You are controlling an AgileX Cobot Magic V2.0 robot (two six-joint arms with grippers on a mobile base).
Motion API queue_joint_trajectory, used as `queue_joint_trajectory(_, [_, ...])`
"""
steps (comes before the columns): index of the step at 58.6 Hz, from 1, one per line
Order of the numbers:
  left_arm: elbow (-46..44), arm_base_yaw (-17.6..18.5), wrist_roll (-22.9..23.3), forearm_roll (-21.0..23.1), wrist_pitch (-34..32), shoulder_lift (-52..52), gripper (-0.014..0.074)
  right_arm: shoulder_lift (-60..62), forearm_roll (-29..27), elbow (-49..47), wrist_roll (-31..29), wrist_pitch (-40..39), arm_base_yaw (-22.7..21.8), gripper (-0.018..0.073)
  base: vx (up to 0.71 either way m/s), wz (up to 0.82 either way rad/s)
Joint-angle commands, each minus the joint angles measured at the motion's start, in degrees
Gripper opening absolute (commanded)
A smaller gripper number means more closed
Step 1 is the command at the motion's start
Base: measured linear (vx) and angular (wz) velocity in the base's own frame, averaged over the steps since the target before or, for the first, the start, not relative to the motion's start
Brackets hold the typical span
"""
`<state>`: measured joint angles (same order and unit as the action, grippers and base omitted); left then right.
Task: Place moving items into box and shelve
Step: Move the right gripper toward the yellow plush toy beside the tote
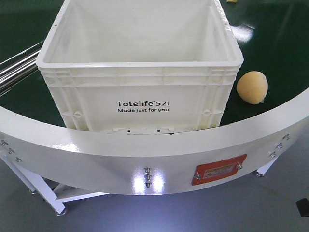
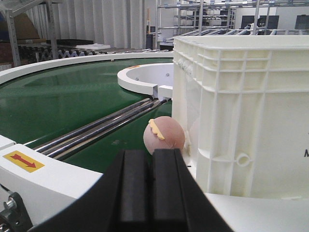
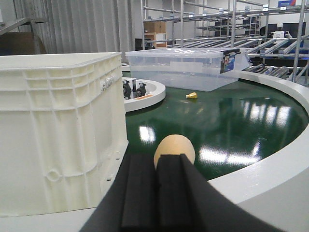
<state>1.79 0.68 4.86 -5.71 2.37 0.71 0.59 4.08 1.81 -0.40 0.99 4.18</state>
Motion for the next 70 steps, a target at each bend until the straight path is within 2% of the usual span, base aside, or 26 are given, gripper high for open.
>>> queue_joint_trajectory(1, [1.5, 0.2, 0.2, 0.4, -4.6, 0.8, -0.0022, 0.8, 0.2, 1.0, -0.2, -5.0, 0.0, -0.0015, 0.00, 0.00])
queue_joint_trajectory(39, [1.5, 0.2, 0.2, 0.4, -4.6, 0.8, -0.0022, 0.8, 0.2, 1.0, -0.2, -5.1, 0.0, -0.0015, 0.00, 0.00])
queue_joint_trajectory(52, [-1.0, 0.2, 0.6, 0.7, -8.0, 0.8, -0.0022, 0.8, 0.1, -0.1, 0.4, -7.7, 0.0, -0.0015, 0.00, 0.00])
queue_joint_trajectory(59, [-8.6, 0.2, 1.0, 1.7, -5.0, 0.7, -0.0022, 0.8, 0.4, -5.5, 0.4, -3.3, 0.0, -0.0015, 0.00, 0.00])
queue_joint_trajectory(70, [-24.4, 0.2, 1.0, 1.5, 9.1, -3.3, -0.0022, -2.1, 0.9, -18.3, -1.0, 7.9, 0.0, -0.0015, 0.00, 0.00])
